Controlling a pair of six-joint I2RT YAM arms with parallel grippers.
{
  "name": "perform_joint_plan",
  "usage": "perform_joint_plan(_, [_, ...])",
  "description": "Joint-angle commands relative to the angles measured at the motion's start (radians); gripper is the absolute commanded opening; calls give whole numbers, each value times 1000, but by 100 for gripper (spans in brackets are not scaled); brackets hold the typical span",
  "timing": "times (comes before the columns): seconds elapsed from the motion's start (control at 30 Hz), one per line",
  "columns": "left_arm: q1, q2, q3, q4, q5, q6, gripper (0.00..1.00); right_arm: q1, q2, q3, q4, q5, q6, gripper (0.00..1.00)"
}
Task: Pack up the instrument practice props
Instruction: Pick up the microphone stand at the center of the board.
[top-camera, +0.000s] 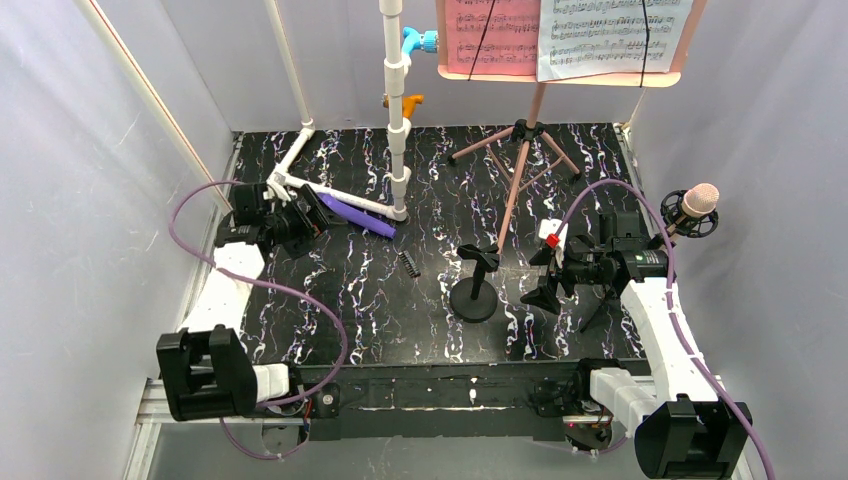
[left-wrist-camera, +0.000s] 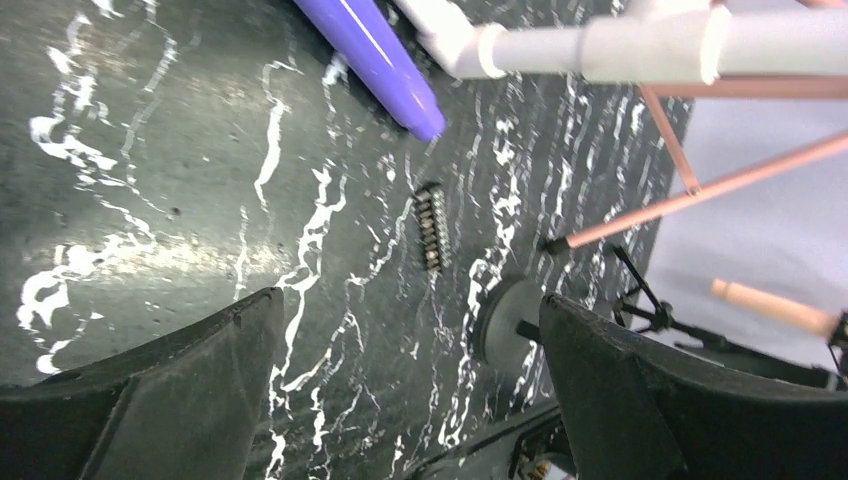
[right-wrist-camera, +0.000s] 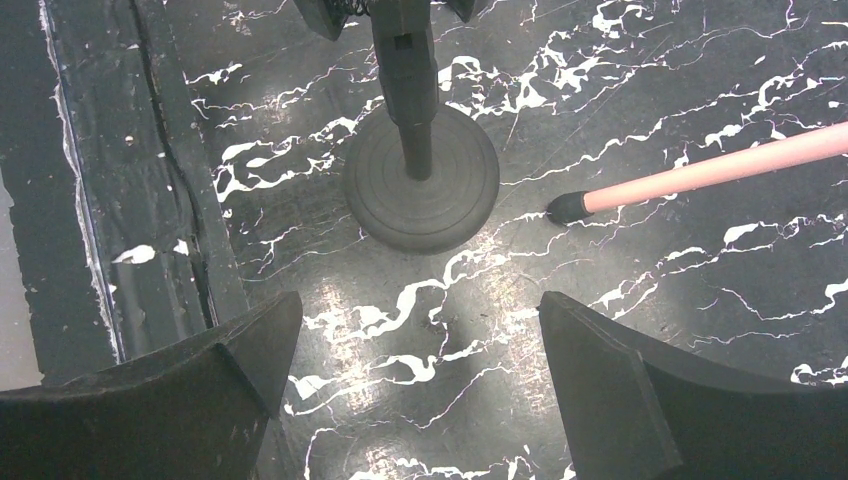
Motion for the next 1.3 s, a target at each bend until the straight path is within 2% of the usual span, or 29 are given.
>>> perform_joint_plan(0.0, [5,-85,-71,32,188,13,98,-2,1,-2,21,-5,0,98])
perform_joint_plan(0.2, [-14,-182,-146,59,293,-7,98,-1,3,-4,24,-2,3,98])
perform_joint_plan(0.4, [-68,-273,-198,71,307,-9,98,-2,4,-5,27,1,5,98])
perform_joint_plan(0.8, [-299,-336,-240,119,250,10,98,-2,4,-8,30,4,4,98])
perform_joint_plan(1.17, [-413,-414,-377,360,251,-13,98,-2,7,-10,32,8,5,98])
perform_joint_plan(1.27, [-454,-415,-388,378,229,5,98,-3,9,-11,33,8,5,98])
